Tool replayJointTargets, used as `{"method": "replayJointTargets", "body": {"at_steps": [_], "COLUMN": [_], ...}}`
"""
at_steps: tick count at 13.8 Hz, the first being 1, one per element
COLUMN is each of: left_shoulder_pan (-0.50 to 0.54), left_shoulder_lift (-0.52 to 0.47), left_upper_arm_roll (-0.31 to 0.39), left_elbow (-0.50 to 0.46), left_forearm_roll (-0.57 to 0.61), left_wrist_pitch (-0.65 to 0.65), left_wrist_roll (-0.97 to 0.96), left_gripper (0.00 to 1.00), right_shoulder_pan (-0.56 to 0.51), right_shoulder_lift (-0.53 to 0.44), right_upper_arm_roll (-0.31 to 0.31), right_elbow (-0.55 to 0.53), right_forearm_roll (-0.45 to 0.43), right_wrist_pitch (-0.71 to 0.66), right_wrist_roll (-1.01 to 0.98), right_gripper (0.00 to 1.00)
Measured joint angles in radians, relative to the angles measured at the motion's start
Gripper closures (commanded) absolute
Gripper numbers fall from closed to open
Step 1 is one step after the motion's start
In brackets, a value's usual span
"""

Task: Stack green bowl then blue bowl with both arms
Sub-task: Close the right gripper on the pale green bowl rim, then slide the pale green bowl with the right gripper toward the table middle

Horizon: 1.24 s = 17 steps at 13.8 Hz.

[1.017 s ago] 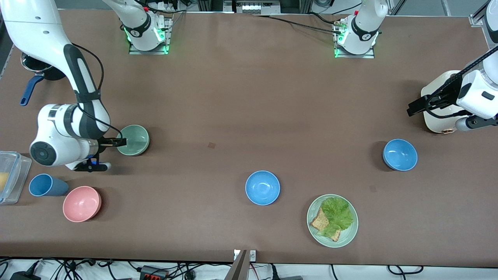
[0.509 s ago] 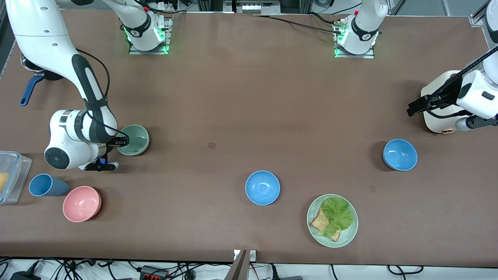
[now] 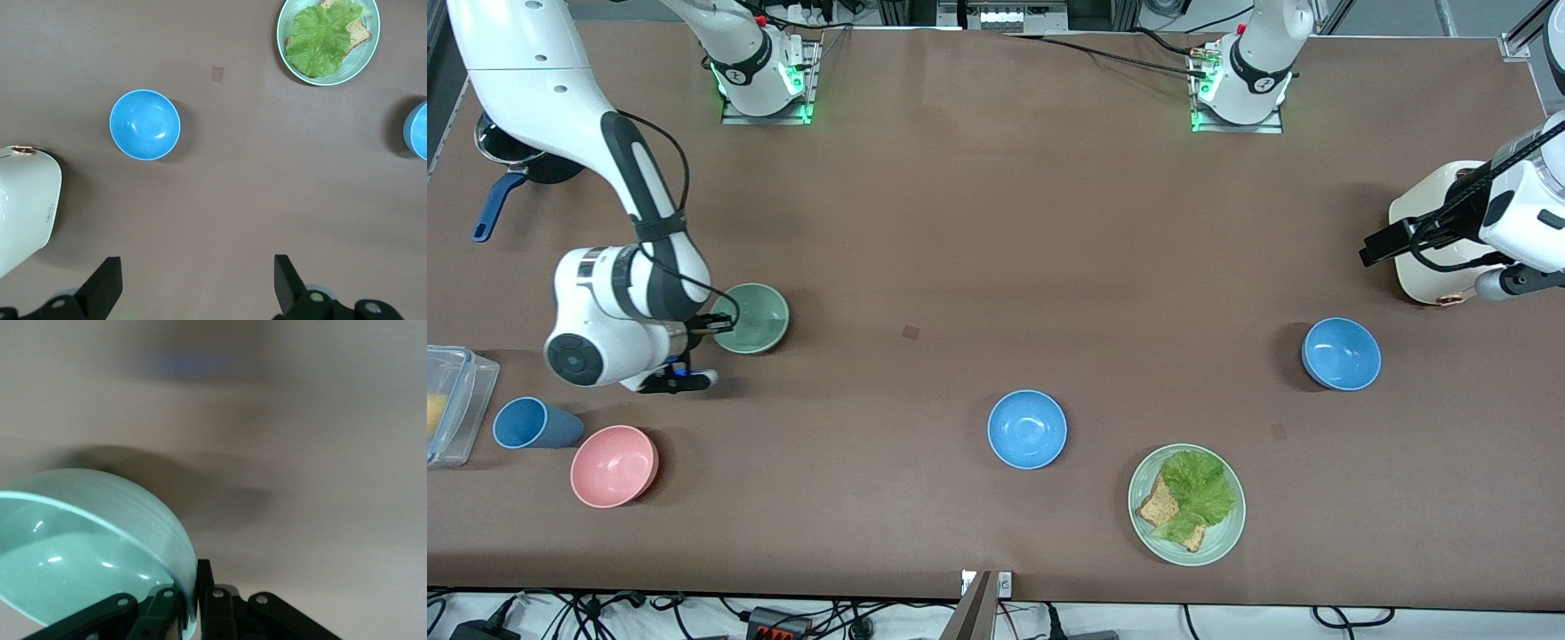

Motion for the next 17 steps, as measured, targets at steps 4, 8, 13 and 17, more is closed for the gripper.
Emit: {"method": "replayJointTargets", "body": {"at_steps": [4,8,13,17], "left_shoulder_pan": [0.000,0.000,0.000,0.001], "left_shoulder_lift": [0.000,0.000,0.002,0.004], "left_upper_arm_roll": [0.000,0.000,0.000,0.001], "left_elbow": [0.000,0.000,0.000,0.000], "left_forearm_roll": [0.000,0.000,0.000,0.000], "left_wrist_pitch": [0.000,0.000,0.000,0.000], "left_wrist_roll": [0.000,0.000,0.000,0.000], "left_gripper": [0.00,0.00,0.00,0.00], "right_shoulder_pan": [0.007,0.022,0.204,0.335], "right_shoulder_lift": [-0.027,-0.038,-0.011,0.071], "right_upper_arm_roll": [0.105,0.259,0.290,0.290], "right_elbow": [0.001,0.023,0.058,0.066], "right_forearm_roll": [0.002,0.088,0.123,0.134], "right_wrist_pitch": [-0.002,-0.002,0.021,0.140], "right_wrist_roll": [0.003,0.144,0.390,0.546], "right_gripper": [1.00,1.00,1.00,1.00]}}
